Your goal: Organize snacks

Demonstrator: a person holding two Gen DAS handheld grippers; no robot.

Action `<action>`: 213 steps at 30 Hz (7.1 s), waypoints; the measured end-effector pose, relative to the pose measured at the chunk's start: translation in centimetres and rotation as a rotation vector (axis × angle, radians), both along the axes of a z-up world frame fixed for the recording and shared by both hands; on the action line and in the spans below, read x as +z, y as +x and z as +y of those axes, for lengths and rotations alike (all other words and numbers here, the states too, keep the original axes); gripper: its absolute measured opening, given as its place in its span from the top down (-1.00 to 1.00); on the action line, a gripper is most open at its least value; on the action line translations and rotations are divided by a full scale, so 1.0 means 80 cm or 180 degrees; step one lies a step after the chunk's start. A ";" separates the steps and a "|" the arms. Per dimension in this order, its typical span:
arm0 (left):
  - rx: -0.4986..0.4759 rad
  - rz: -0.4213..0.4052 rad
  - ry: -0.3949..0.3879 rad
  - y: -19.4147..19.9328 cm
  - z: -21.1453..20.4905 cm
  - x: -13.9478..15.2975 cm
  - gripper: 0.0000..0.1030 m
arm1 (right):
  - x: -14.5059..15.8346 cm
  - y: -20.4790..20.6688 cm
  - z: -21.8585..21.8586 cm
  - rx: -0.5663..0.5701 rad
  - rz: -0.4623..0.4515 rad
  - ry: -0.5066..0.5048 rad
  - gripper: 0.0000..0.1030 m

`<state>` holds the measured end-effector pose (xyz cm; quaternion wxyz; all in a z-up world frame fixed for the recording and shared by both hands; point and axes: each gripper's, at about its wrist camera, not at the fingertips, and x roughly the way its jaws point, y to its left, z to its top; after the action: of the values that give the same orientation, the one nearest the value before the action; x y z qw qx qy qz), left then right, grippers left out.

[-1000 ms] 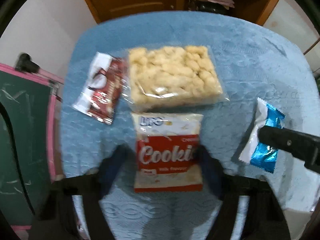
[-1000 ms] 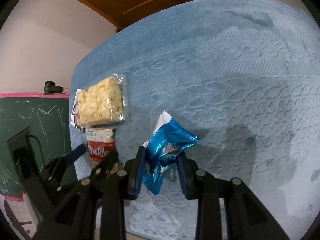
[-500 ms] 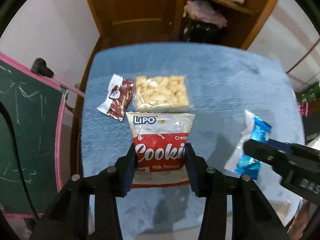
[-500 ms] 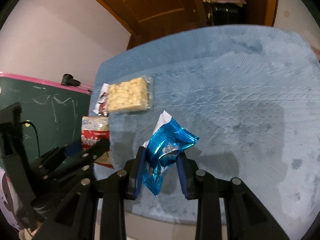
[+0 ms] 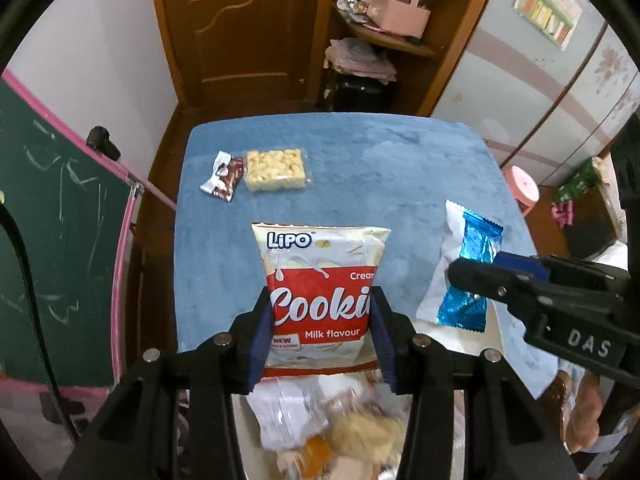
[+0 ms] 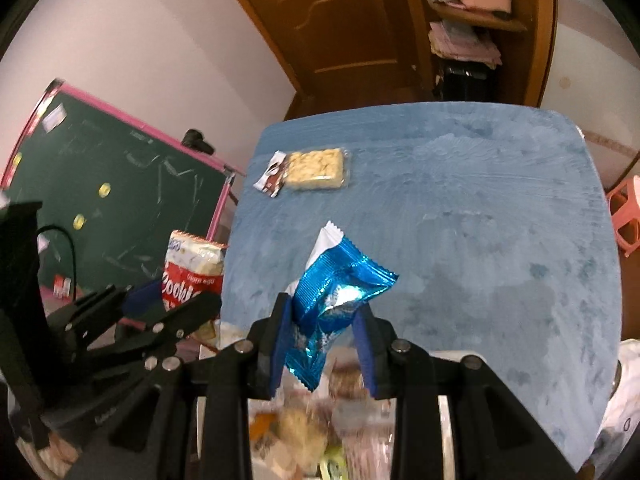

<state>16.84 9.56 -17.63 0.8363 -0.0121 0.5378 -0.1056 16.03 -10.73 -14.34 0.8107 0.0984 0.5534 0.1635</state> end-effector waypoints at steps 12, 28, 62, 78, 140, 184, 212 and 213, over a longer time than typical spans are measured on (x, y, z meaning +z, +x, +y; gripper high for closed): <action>0.0036 0.0023 0.0080 -0.100 0.012 -0.011 0.14 | -0.008 -0.112 0.017 0.0179 0.0062 -0.0428 0.38; 0.0014 0.0184 -0.0002 -0.123 0.015 -0.023 -0.51 | -0.034 -0.140 0.023 0.0069 0.0286 -0.0551 -0.14; 0.0064 -0.0277 0.0436 -0.117 0.047 0.029 -0.51 | 0.020 -0.115 0.068 0.0414 -0.0191 -0.0933 -0.14; -0.0188 -0.0624 0.0943 0.071 0.068 0.103 -0.61 | 0.120 0.074 0.095 0.1006 -0.0826 -0.1355 -0.16; -0.0533 0.0705 0.0685 0.325 0.042 -0.217 0.27 | -0.173 0.259 0.099 0.1794 -0.0828 -0.1515 -0.21; -0.0389 -0.0056 0.0207 -0.184 -0.034 0.020 0.27 | 0.051 -0.213 0.011 0.0147 -0.0759 -0.0993 -0.22; 0.0307 -0.0096 0.0049 -0.171 -0.029 0.042 -0.68 | 0.061 -0.174 -0.020 0.0071 -0.0697 -0.0659 -0.27; 0.0319 -0.0097 0.0059 -0.172 -0.032 0.043 -0.68 | 0.062 -0.175 -0.021 0.0073 -0.0711 -0.0680 -0.27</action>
<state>3.12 7.02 -14.21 0.8487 -0.0297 0.5247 -0.0588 2.06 -12.41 -9.35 0.8712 -0.0136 0.4751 0.1228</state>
